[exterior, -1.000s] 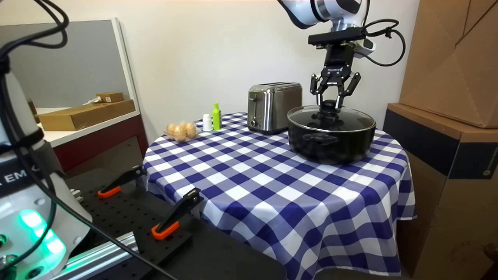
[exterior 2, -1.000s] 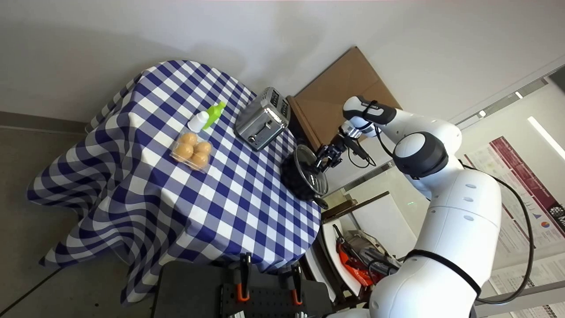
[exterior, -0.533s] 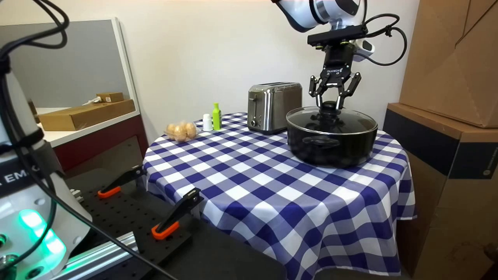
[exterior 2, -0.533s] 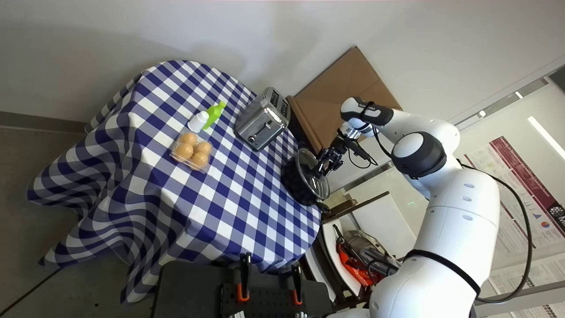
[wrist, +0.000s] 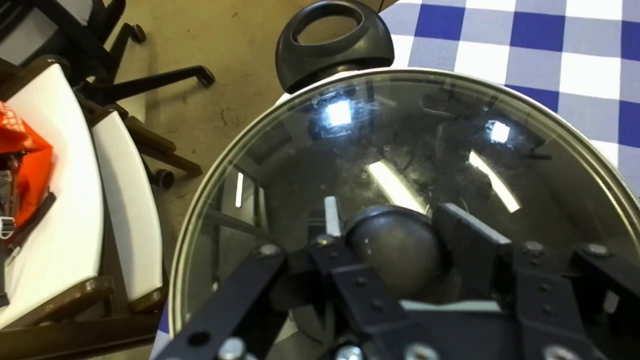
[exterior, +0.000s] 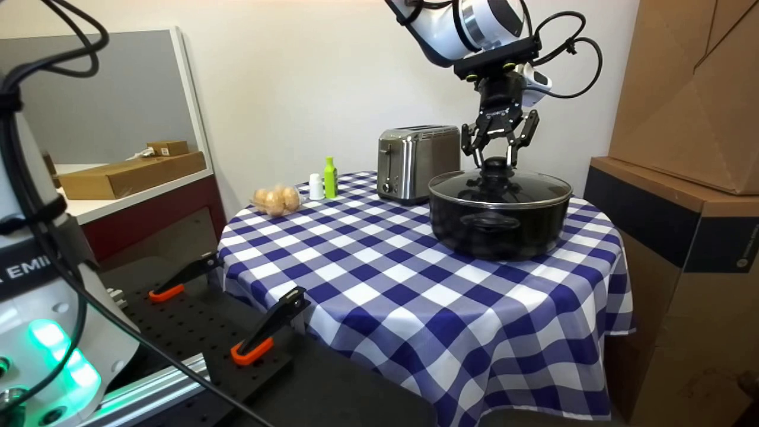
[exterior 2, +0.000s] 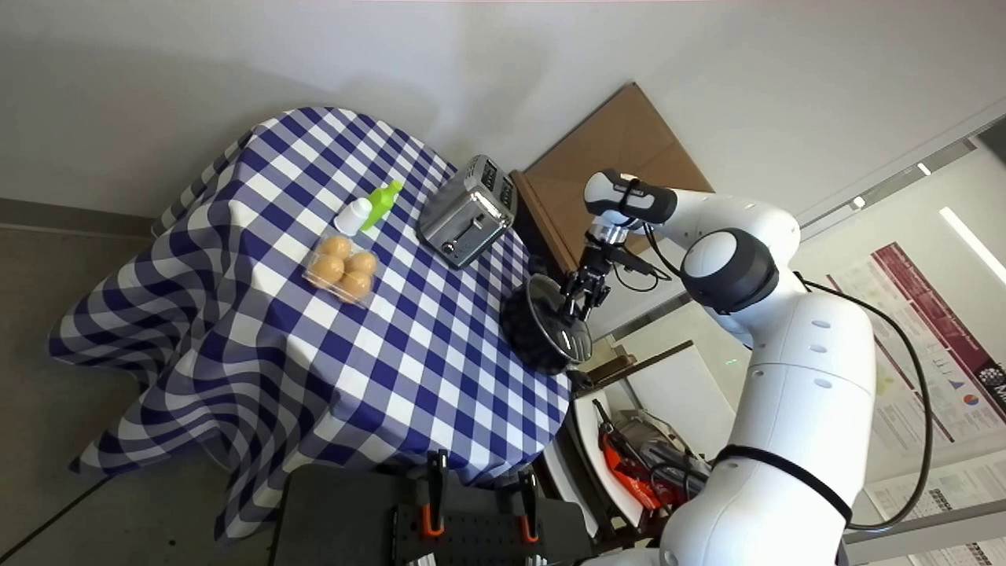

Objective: Put the lid over the pot

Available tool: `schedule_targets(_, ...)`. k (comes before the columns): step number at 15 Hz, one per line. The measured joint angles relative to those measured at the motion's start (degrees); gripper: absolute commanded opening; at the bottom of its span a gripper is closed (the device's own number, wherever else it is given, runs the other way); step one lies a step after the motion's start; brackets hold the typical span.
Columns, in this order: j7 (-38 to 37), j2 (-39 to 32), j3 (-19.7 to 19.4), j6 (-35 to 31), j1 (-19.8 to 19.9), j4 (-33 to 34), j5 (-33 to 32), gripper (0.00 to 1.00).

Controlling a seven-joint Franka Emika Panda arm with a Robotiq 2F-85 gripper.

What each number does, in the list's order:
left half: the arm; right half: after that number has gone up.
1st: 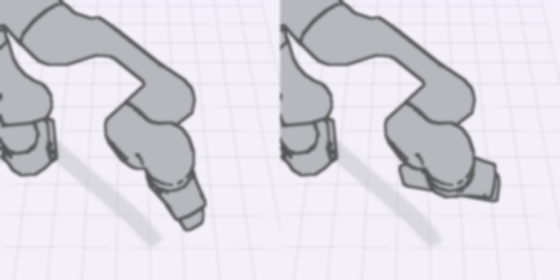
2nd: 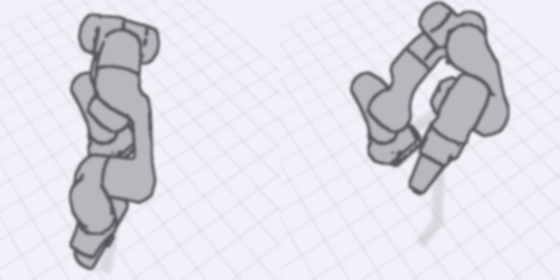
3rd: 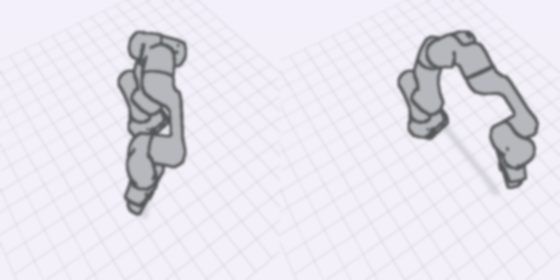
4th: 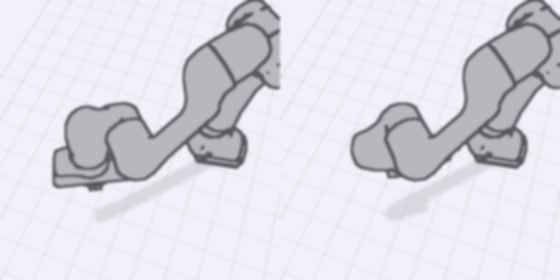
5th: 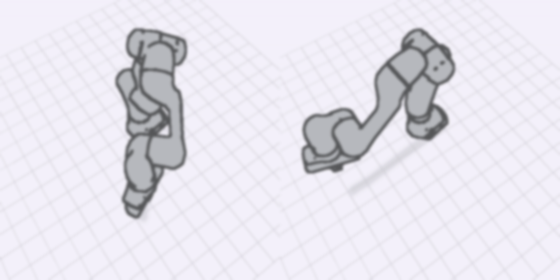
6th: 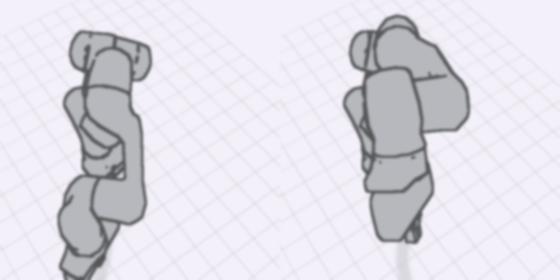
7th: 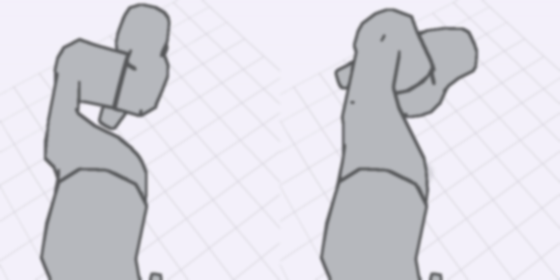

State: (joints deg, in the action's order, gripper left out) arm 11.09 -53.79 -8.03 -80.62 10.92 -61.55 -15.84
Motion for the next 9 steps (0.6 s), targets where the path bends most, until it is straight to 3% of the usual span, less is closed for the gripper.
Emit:
schedule_targets(2,-0.18,-0.48,-0.27,1.16,-0.78,0.39,-1.33,0.24)
schedule_targets(3,-0.23,-0.56,-0.31,1.86,-1.11,0.56,-1.89,0.74)
schedule_targets(4,-0.4,-0.67,-0.34,2.55,-1.37,0.8,-2.21,0.76)
schedule_targets(7,-0.91,-0.7,-0.22,2.74,-1.67,1.26,-2.16,0.97)
schedule_targets(9,-1.09,-0.36,0.1,1.64,-1.61,1.56,-1.5,1.0)
